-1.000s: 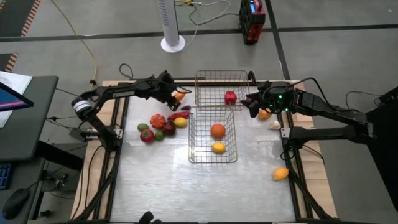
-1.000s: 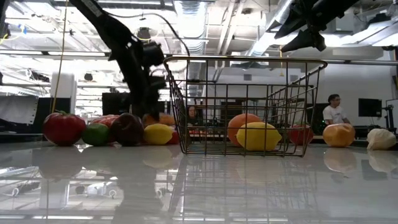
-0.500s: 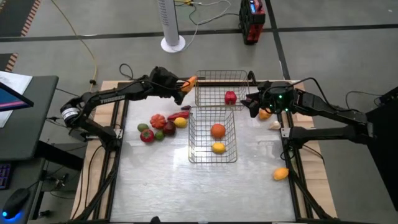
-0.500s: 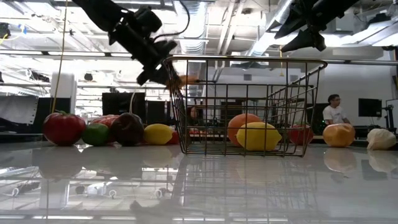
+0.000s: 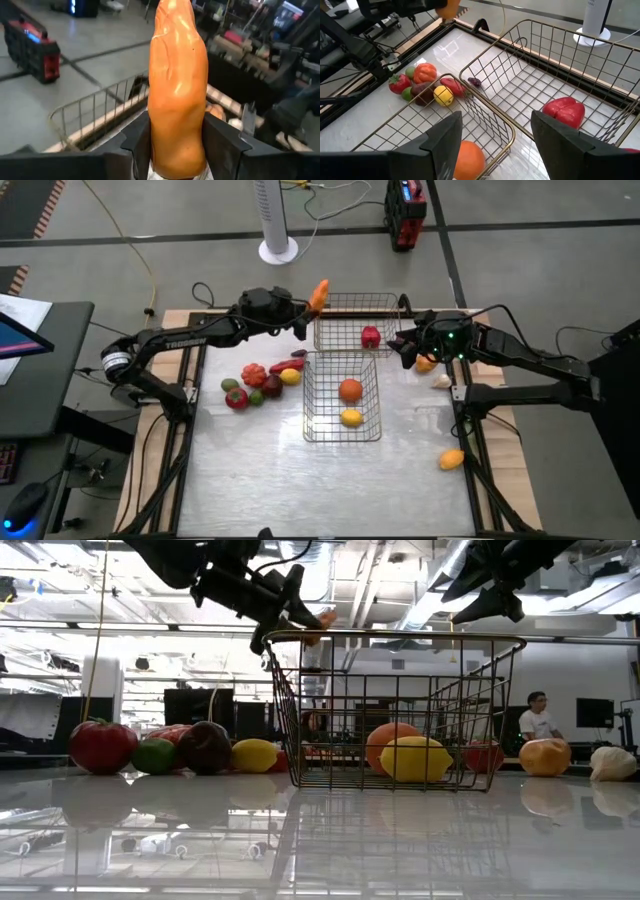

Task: Sort produce into baskets
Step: Put the orange chili pepper into the top wire basket, then put the right tomato into the bottom wire basket

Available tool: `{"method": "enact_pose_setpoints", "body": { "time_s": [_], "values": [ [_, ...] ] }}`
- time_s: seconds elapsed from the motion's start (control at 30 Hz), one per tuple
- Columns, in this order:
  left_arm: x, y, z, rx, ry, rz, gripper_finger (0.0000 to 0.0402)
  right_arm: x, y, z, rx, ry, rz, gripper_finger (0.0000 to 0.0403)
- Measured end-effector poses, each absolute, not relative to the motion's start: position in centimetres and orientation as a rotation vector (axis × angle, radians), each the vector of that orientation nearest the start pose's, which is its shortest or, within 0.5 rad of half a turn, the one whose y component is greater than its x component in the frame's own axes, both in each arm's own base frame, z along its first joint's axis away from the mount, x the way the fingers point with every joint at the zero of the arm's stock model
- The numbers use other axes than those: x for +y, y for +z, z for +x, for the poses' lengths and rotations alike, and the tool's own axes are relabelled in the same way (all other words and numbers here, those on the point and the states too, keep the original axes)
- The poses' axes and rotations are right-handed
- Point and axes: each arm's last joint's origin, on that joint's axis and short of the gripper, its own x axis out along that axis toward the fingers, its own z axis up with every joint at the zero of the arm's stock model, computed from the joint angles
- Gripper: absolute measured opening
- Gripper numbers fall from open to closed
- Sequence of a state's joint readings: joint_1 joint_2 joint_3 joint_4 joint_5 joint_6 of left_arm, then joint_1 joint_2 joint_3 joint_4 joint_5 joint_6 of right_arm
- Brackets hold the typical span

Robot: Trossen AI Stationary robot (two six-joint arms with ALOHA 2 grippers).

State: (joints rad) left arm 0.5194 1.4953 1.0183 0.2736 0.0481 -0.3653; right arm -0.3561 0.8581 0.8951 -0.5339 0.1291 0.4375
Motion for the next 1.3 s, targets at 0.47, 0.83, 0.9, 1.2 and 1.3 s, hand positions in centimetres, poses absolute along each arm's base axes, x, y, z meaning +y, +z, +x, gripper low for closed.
{"method": "enact_pose_setpoints", "body": {
  "time_s": [0.47,0.83,0.9,1.2,1.3],
  "values": [
    [19.4,24.8,33.8,0.161,0.548,-0.414,0.0141,-6.4,32.7,16.3,0.380,-0.576,0.483,0.0265],
    [20.1,25.6,35.6,0.233,0.464,-0.399,0.0250,-6.4,32.6,16.2,0.394,-0.581,0.484,0.0265],
    [20.1,25.9,35.6,0.237,0.446,-0.393,0.0266,-6.4,32.4,16.1,0.417,-0.585,0.486,0.0265],
    [19.7,29.2,35.1,0.233,0.388,-0.415,0.0279,-8.1,30.5,15.7,0.745,-0.725,0.457,0.0265],
    [19.2,30.4,34.2,0.245,0.421,-0.372,0.0279,-9.6,29.4,15.6,0.858,-0.761,0.425,0.0265]
  ]
}}
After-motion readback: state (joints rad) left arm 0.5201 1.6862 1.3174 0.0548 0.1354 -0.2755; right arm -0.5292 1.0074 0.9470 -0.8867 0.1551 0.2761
